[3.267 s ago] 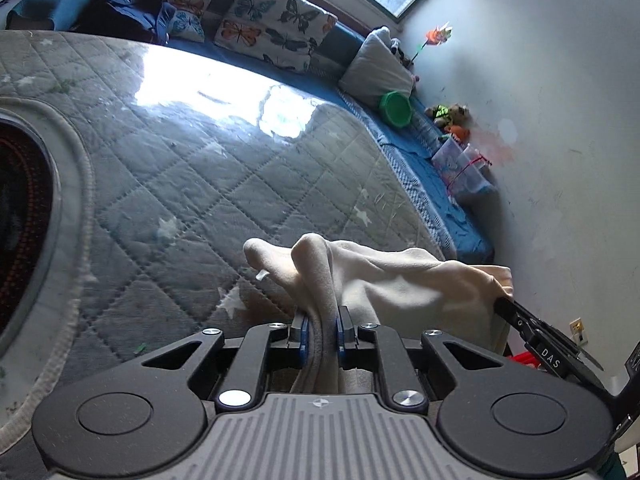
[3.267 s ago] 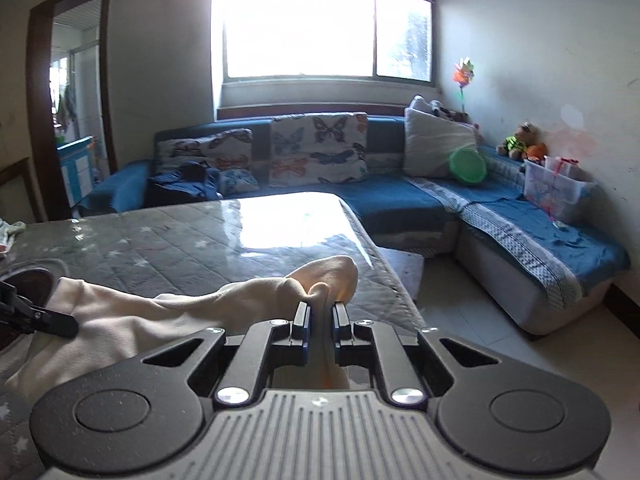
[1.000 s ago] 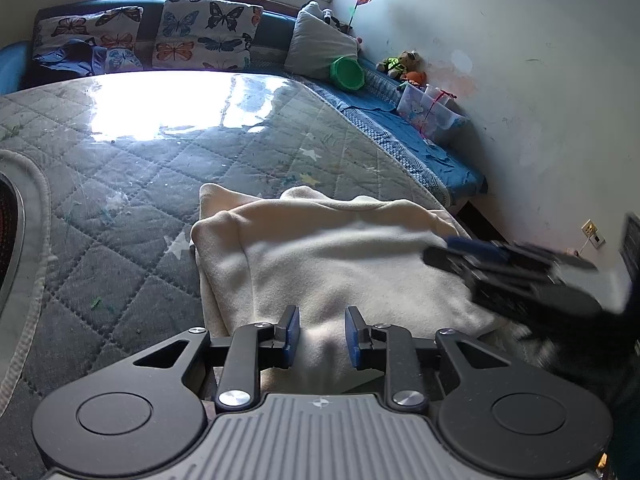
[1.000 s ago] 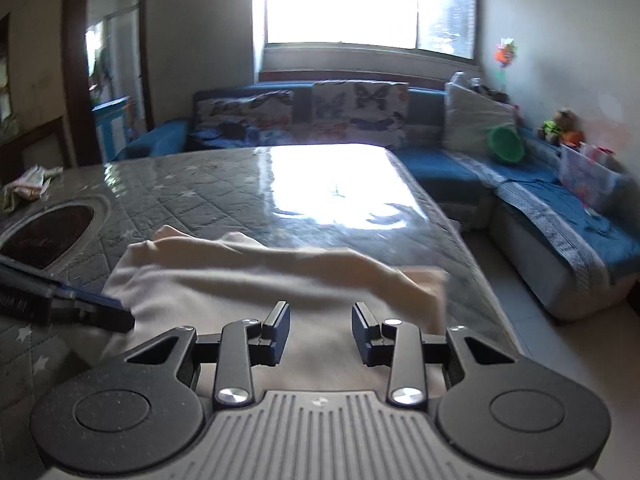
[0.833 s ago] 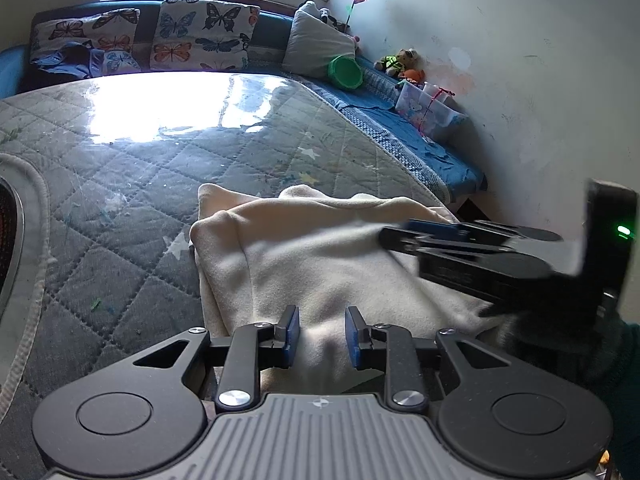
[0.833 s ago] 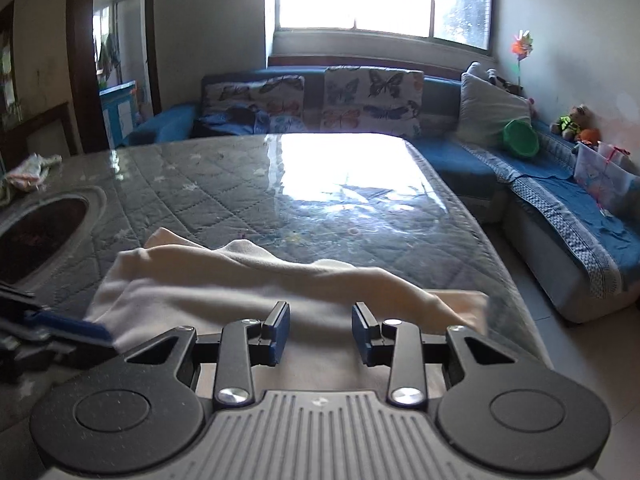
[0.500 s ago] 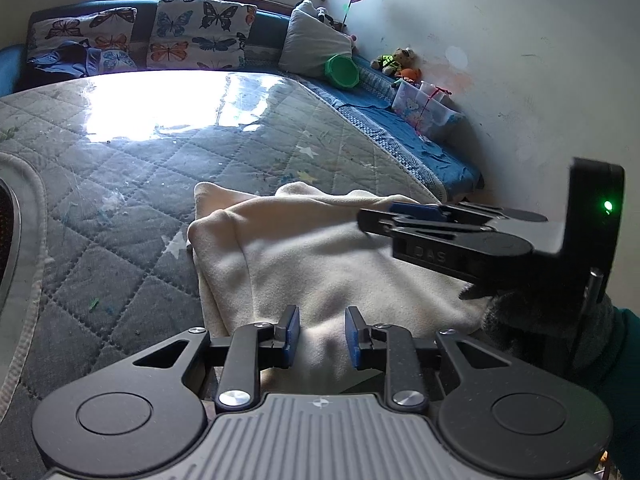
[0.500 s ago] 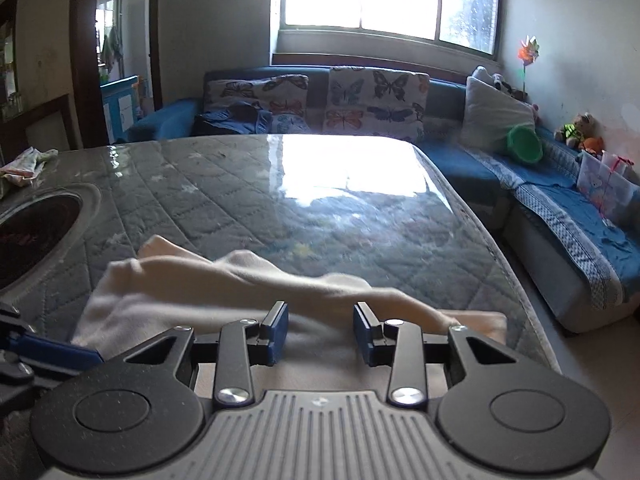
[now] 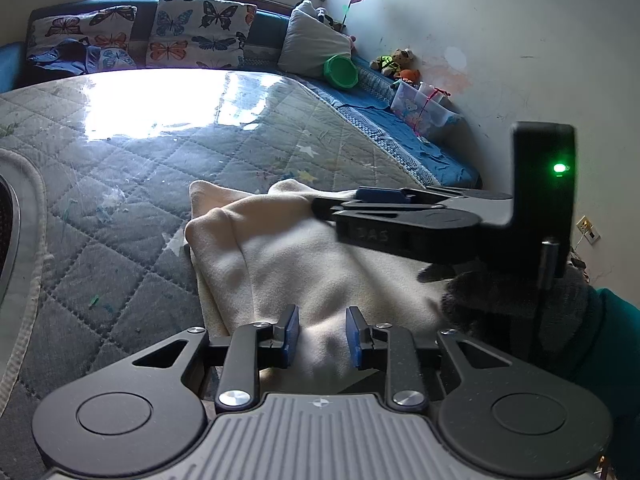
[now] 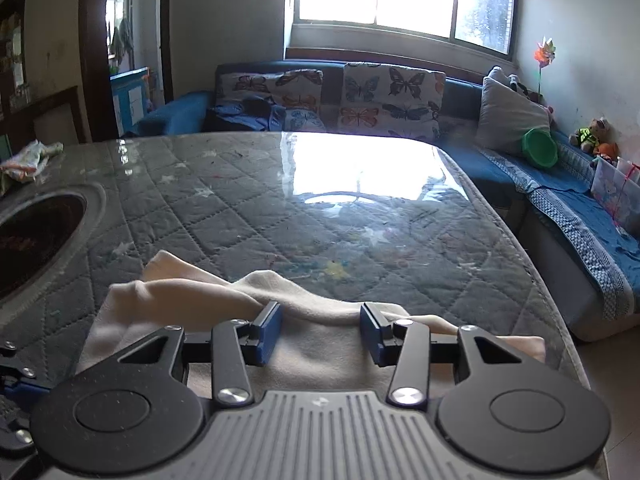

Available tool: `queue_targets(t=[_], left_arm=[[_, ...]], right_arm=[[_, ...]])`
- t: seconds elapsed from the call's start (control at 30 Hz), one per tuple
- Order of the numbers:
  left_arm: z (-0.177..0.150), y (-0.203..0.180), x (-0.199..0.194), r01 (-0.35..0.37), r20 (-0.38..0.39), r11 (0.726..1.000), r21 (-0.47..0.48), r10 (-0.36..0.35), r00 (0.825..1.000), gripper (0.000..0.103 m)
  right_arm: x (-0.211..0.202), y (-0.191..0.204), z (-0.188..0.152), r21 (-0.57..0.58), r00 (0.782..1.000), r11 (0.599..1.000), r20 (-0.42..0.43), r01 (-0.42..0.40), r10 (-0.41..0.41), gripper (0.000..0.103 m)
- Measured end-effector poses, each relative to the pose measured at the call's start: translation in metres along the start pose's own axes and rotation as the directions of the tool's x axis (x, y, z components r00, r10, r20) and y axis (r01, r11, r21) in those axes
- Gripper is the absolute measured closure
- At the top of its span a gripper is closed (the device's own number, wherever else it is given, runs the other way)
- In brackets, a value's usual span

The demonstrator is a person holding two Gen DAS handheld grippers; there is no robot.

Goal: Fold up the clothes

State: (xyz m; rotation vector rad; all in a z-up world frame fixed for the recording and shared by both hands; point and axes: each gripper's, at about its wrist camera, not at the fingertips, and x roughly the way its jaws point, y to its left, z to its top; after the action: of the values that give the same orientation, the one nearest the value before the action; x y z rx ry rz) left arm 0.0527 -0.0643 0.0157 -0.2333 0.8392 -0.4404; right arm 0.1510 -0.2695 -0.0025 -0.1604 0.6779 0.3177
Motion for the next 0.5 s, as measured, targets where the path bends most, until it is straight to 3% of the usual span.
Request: queue_targets(t=[0.3, 0.5], left_arm=[[-0.001, -0.001, -0.008, 0.006, 0.010, 1.000, -0.007, -0.006, 1.000, 0.066], [-0.004, -0.003, -0.015, 0.008, 0.017, 1.000, 0.003, -0.008, 1.000, 0.064]], right_arm=[[-0.024, -0.007, -0.002, 0.025, 0.999, 1.000, 0.036, -0.011, 0.010, 0.047], [-0.052, -0.004, -0.034, -0.011, 1.000, 1.000, 0.025, -0.018, 0.018, 0.040]])
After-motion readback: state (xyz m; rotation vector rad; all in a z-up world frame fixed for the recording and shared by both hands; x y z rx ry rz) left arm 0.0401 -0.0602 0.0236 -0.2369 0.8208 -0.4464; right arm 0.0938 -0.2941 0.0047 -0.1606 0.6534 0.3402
